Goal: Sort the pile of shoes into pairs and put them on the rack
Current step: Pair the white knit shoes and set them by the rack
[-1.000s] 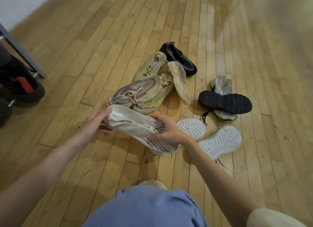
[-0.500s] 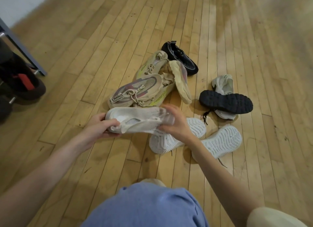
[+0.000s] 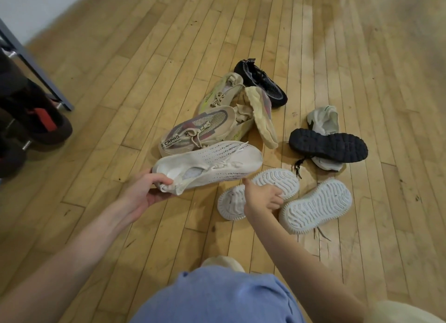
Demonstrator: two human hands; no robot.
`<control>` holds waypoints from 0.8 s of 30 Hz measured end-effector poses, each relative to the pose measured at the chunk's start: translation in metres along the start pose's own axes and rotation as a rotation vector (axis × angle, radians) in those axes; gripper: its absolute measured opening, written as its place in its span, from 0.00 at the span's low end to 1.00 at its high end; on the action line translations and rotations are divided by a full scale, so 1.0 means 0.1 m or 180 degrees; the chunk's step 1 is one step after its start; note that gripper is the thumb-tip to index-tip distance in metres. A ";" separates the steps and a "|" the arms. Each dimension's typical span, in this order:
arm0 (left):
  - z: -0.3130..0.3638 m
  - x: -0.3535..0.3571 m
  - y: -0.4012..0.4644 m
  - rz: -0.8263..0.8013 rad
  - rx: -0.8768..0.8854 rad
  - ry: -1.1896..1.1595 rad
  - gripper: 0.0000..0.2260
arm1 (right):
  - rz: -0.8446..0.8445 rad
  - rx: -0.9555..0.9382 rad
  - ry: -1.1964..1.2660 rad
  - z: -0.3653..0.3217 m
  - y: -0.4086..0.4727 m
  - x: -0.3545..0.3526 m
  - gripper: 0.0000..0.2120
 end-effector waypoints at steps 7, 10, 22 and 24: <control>-0.03 0.04 -0.04 0.0050 -0.0116 -0.0097 0.27 | 0.0213 -0.0160 -0.0330 0.17 -0.09 0.02 0.49; -0.02 -0.02 -0.05 0.0181 -0.0106 -0.0232 0.31 | 0.0217 0.0180 -0.0195 0.22 -0.14 0.02 0.53; 0.11 -0.20 -0.12 0.0331 0.0124 -0.1336 0.13 | -0.0361 0.0789 0.1050 0.35 -0.13 0.00 0.47; 0.10 -0.22 -0.11 0.0362 0.0111 -0.1404 0.15 | 0.0048 0.0106 0.0654 0.22 -0.14 -0.04 0.40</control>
Point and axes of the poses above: each hand's wrist, its own y-axis towards the middle knuckle, its own x-axis out of the palm, z = x × y, the point moved 5 cm from there along y, towards the middle knuckle, and after that the axes turned 5 degrees about y, right-handed, at the moved point
